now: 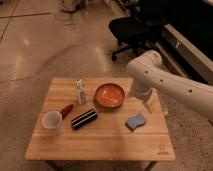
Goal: Place the white sponge in the ceramic cup
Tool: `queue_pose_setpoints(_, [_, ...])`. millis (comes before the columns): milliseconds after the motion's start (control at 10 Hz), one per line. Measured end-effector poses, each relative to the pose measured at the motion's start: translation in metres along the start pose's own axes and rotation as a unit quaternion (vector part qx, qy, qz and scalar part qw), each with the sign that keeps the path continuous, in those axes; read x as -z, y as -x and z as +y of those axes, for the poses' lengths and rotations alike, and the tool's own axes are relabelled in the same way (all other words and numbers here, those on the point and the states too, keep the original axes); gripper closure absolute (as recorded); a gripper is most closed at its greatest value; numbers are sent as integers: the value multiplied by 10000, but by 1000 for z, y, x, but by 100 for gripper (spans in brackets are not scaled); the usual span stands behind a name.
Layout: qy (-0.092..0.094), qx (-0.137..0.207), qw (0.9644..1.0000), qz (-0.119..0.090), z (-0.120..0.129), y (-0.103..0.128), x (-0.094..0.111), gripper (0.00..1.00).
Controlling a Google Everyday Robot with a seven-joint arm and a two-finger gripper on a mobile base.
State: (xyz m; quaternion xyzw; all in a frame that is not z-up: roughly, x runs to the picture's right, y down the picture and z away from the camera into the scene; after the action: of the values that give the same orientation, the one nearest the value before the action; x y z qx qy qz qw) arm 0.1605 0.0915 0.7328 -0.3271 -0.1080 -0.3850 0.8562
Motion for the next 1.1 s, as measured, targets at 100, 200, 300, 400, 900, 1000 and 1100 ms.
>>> queue_pose_setpoints(100, [56,-59,9997,-208,-2,5,-17,20])
queue_pose_setpoints(200, [97,-135,9993,-335,-1,7,-30,20])
queue_pose_setpoints(300, [141,-286,9981,-522,-2,8,-48,20])
queue_pose_setpoints(400, [168,-429,9968,-647,-3,7,-64,20])
queue_pose_setpoints(900, [35,-1266,9886,-817,-8,-17,-122,20])
queue_pose_setpoints(1000, [45,-1393,9869,-818,-6,-17,-133,20])
queue_pose_setpoints(1100, [26,-1483,9856,-810,-5,-16,-139,20])
